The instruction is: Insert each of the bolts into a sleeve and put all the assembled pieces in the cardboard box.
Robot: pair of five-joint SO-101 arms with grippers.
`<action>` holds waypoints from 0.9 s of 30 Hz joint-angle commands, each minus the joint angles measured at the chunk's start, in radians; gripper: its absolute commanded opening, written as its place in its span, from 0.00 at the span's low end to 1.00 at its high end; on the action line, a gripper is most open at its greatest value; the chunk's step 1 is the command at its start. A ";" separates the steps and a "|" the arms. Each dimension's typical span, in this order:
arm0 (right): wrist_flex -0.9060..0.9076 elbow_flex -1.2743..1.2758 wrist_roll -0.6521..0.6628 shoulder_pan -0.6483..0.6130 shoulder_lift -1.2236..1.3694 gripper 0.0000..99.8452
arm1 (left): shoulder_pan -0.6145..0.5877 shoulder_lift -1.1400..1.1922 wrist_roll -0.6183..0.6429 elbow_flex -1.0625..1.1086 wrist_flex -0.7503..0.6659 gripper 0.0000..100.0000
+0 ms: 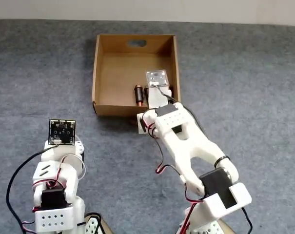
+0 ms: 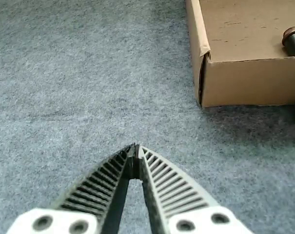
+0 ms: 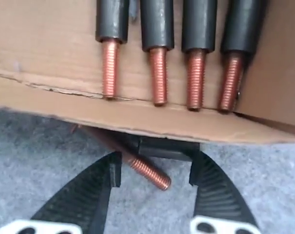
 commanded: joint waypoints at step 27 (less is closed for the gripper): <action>0.134 0.018 -0.002 0.061 -0.019 0.17 | 0.013 -0.001 -0.003 0.018 0.002 0.01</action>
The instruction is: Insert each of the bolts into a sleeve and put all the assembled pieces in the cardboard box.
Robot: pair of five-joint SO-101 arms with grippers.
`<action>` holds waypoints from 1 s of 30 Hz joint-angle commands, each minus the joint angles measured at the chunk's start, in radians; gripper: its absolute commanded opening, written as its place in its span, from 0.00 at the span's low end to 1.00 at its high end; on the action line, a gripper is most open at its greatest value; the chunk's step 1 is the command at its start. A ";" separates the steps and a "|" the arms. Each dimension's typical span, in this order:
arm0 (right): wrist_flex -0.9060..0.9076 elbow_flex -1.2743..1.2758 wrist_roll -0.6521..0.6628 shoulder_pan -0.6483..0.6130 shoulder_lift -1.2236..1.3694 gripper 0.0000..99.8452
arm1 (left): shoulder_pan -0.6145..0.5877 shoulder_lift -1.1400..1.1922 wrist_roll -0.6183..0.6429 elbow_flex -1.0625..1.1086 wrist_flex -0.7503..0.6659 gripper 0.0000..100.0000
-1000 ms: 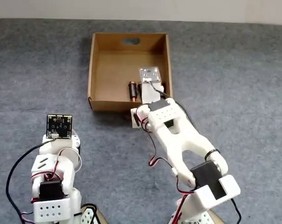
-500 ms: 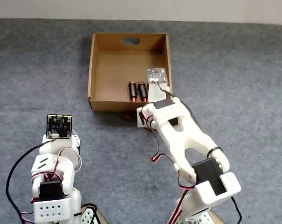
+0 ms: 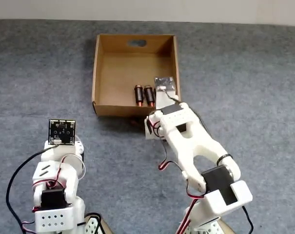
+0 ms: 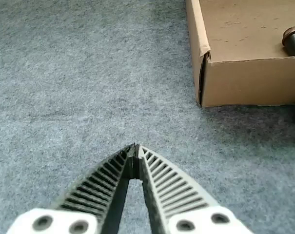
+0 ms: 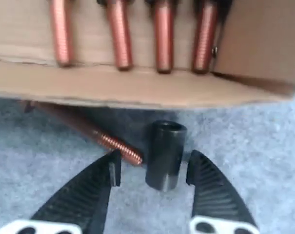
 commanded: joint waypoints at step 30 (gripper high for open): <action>0.157 -0.001 0.058 0.036 -0.036 0.01 | 0.013 -0.001 -0.003 0.018 -0.002 0.01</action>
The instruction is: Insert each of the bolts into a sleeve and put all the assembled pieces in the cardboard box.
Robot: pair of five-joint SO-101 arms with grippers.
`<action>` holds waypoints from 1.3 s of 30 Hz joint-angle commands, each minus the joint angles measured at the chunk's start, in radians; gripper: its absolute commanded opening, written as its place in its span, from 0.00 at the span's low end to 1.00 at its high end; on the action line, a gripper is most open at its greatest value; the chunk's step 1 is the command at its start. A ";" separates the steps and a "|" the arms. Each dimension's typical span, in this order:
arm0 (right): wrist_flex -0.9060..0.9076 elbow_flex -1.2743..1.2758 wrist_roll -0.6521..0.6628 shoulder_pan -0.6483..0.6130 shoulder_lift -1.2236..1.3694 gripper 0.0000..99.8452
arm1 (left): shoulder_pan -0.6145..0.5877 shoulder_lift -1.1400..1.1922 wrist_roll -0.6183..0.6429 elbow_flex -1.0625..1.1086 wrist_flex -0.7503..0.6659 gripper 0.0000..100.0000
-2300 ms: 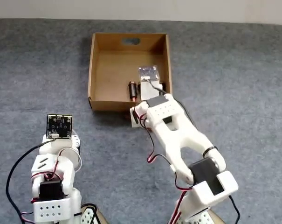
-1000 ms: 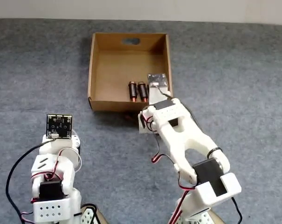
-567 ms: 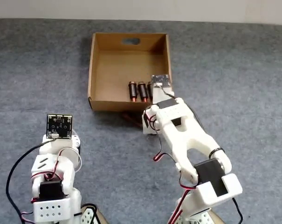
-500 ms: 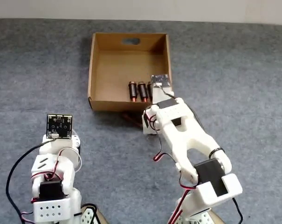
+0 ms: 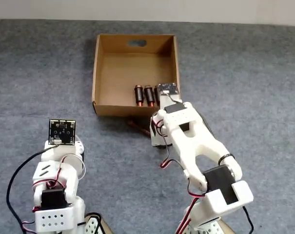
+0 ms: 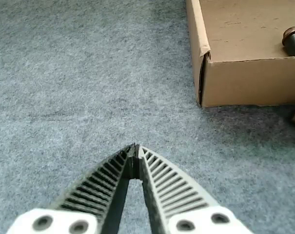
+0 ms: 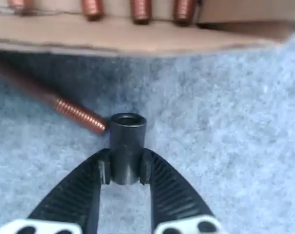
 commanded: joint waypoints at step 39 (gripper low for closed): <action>-0.016 0.490 0.381 0.151 -0.628 0.15 | 0.015 -0.001 -0.003 0.018 0.003 0.01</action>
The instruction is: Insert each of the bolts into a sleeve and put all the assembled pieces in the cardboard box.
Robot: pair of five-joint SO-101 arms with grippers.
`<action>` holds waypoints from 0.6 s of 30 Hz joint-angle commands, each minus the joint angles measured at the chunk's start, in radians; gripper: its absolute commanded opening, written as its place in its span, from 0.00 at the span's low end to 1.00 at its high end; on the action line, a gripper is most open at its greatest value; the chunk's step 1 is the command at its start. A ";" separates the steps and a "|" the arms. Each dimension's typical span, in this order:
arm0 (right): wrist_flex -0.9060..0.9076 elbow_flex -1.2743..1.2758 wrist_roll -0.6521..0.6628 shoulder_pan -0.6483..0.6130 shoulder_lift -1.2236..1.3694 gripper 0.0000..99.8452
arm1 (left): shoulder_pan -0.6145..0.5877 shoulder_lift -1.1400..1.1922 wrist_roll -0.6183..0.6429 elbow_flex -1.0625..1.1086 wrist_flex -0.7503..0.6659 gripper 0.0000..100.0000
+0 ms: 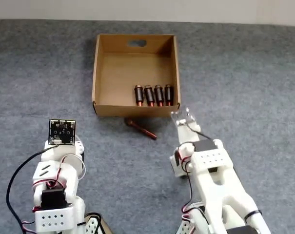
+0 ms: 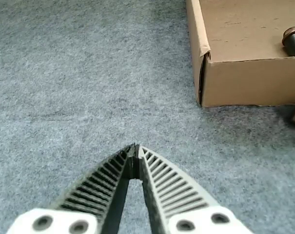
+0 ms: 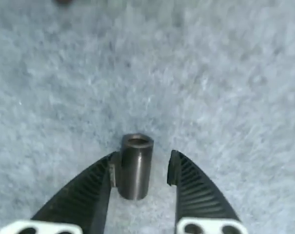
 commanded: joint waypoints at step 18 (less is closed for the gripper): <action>-0.159 0.140 0.009 -0.048 0.005 0.10 | 0.015 -0.001 -0.003 0.018 0.003 0.01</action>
